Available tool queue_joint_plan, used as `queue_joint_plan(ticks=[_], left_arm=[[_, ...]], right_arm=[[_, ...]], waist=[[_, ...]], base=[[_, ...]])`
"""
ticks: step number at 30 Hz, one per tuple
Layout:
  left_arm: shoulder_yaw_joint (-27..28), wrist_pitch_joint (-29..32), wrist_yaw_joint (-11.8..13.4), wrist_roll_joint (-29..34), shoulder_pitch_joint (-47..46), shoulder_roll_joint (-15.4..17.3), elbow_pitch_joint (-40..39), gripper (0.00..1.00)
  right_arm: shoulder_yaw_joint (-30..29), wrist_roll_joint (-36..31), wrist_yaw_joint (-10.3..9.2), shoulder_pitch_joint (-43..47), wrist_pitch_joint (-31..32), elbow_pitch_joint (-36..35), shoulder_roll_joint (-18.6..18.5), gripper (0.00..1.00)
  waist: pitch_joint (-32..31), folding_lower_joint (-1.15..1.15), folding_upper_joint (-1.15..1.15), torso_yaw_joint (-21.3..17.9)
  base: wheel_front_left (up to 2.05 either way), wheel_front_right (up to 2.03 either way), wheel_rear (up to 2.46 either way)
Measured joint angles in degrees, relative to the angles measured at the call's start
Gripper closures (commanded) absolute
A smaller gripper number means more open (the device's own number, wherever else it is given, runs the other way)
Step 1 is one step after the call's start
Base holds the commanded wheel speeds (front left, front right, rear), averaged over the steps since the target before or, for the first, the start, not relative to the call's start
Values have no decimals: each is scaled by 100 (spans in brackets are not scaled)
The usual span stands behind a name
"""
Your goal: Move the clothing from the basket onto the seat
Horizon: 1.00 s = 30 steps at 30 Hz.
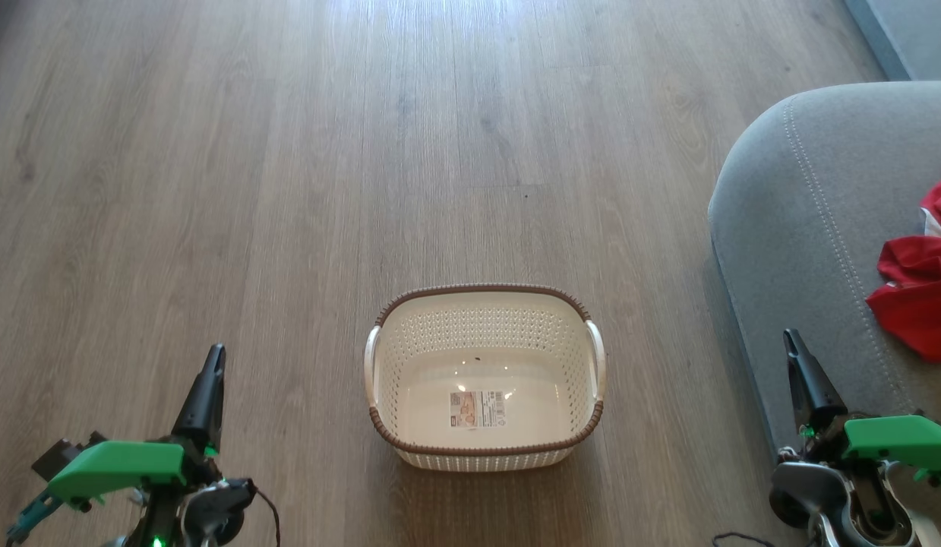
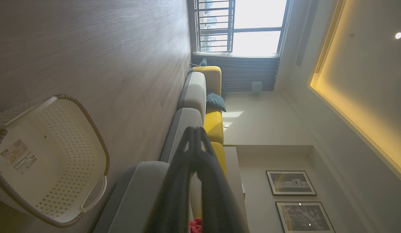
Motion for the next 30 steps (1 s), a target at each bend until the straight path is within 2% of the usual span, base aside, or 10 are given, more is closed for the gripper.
queue_joint_plan(ticks=[30], left_arm=[[4,0,0,0,0,0,0,100]], right_arm=[[-1,1,0,0,0,0,3,100]], waist=[[0,0,0,0]], base=[[0,0,0]])
